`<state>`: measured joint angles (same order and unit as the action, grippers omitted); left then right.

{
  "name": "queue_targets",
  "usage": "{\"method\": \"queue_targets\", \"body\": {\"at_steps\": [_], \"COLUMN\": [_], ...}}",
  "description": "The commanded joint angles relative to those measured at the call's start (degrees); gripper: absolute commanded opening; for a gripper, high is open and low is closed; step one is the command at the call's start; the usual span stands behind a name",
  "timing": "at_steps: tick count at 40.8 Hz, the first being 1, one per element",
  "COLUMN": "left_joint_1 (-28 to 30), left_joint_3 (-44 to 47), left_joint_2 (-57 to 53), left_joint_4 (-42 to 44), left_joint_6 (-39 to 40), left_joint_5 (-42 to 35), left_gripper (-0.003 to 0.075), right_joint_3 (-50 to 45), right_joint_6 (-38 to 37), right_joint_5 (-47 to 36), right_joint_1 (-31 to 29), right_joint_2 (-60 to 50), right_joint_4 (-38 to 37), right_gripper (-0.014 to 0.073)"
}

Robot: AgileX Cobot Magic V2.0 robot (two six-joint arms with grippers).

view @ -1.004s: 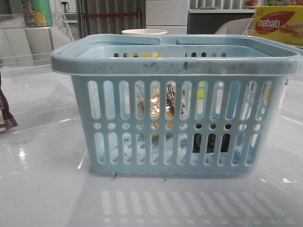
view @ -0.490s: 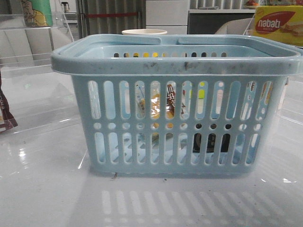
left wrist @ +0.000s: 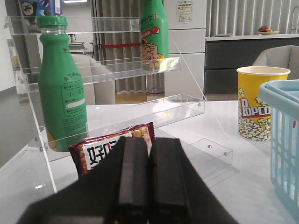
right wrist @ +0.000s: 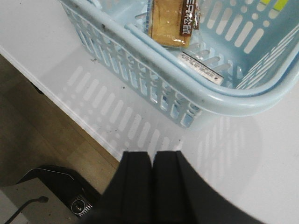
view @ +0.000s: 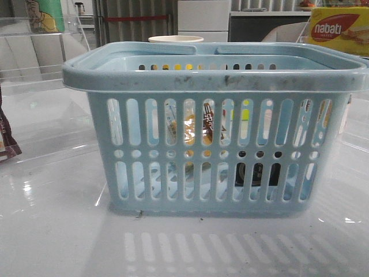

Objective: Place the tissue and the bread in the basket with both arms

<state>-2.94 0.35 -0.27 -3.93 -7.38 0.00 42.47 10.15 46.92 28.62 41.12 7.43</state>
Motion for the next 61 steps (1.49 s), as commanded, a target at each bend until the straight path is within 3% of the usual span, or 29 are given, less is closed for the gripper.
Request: {"method": "queue_targets", "body": {"at_steps": [1, 15, 20, 31, 47, 55, 61], "left_joint_1": [-0.4, -0.3, -0.3, -0.3, -0.3, -0.3, -0.3], "left_joint_3": [0.4, 0.4, 0.4, 0.4, 0.4, 0.4, 0.4], "left_joint_2": [-1.0, -1.0, -1.0, -1.0, -1.0, -1.0, -1.0], "left_joint_4": [-0.4, -0.4, -0.4, -0.4, -0.4, -0.4, -0.4], "left_joint_6": [0.7, 0.7, 0.7, 0.7, 0.7, 0.7, 0.7], "left_joint_5": [-5.2, -5.2, -5.2, -5.2, -5.2, -5.2, -5.2], "left_gripper": [0.0092, 0.0092, 0.0092, 0.0092, 0.0092, 0.0092, 0.0092], "right_joint_3": [-1.1, -25.5, -33.7, -44.0, -43.8, -43.8, -43.8], "right_joint_6": [0.4, 0.4, 0.4, 0.4, 0.3, -8.0, -8.1], "right_joint_5": [-6.4, -38.0, -44.3, -48.5, -49.1, -52.4, -52.4], "right_joint_1": [-2.5, -22.8, -26.8, -27.7, -27.7, -27.4, -27.4], "right_joint_2": [-2.6, -26.5, -34.0, -42.9, -42.8, -42.8, -42.8], "right_joint_4": [-0.6, 0.1, 0.1, 0.1, 0.1, -3.6, -3.9], "right_gripper": [0.0057, 0.0057, 0.0057, 0.0057, 0.0057, 0.0057, 0.0057]}}
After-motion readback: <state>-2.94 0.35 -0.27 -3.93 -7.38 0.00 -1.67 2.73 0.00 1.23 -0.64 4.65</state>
